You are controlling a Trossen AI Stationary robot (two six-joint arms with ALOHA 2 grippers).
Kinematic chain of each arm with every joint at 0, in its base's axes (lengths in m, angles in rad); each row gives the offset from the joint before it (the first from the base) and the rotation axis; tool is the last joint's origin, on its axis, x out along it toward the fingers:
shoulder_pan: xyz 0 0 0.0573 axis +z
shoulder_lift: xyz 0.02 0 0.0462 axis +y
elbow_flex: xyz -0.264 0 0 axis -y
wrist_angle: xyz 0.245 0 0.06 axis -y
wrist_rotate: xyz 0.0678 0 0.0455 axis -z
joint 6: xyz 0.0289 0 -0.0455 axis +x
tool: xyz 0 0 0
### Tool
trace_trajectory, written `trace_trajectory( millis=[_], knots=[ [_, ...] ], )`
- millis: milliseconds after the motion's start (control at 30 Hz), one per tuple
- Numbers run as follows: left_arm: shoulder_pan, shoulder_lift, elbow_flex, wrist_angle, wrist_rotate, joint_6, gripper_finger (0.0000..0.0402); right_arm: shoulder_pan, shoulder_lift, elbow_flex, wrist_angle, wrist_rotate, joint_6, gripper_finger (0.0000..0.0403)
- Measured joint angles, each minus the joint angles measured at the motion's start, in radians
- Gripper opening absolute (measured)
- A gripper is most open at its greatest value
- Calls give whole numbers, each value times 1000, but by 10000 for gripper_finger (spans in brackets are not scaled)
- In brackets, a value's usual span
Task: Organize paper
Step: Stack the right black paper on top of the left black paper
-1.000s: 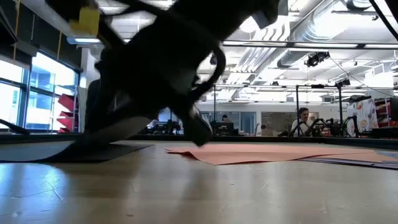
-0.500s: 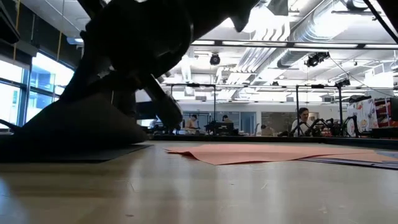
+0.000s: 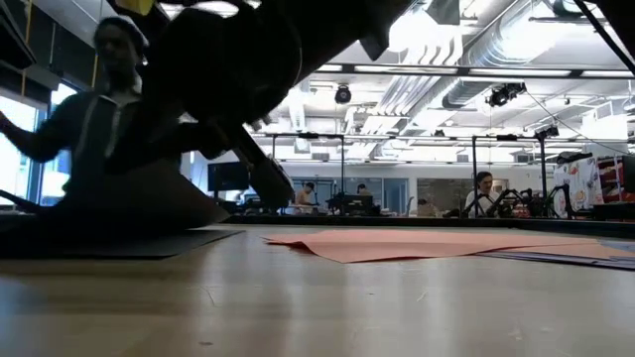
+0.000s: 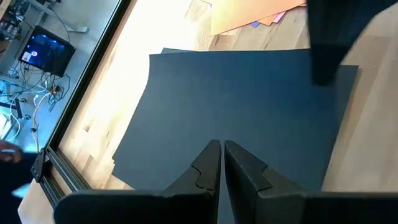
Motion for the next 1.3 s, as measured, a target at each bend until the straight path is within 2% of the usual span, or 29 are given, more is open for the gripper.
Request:
trace_trajectory(
  millis=[300,533,1300],
  knots=[
    [0,0,0,0,0,-5,0,-19,0,0,-37,-61,184,0],
    [0,0,0,0,0,-7,0,-36,0,0,-45,-63,298,9],
    [0,0,0,0,9,-7,0,-35,0,0,-48,-68,312,222]
  ],
)
